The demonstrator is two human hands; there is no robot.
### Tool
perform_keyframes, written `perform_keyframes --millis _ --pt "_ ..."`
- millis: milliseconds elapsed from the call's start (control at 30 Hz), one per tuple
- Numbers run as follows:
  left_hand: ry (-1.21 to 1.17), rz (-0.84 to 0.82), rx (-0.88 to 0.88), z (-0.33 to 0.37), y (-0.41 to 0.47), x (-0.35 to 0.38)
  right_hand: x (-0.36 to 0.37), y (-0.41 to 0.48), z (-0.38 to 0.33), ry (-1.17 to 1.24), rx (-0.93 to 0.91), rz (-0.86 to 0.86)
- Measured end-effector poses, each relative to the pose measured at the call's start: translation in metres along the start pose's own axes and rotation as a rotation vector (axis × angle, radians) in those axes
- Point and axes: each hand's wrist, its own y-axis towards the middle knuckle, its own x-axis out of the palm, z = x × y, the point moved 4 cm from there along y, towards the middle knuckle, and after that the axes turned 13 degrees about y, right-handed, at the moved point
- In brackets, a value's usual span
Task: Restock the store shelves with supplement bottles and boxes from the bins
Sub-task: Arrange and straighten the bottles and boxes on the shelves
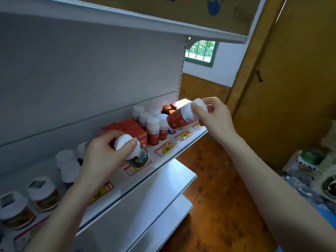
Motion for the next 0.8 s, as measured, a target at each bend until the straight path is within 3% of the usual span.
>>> perform_keyframes --millis 200,467,800 --pt "0.114 0.022 -0.013 0.013 0.028 0.029 0.040 0.077 0.032 0.018 -0.086 -0.063" --pt "0.206 0.232 -0.214 0.024 0.046 0.049 0.125 0.171 0.059 0.064 -0.124 -0.355" --pt "0.259 0.353 -0.349 0.032 0.034 0.059 0.203 0.207 0.077 -0.268 -0.176 -0.808"
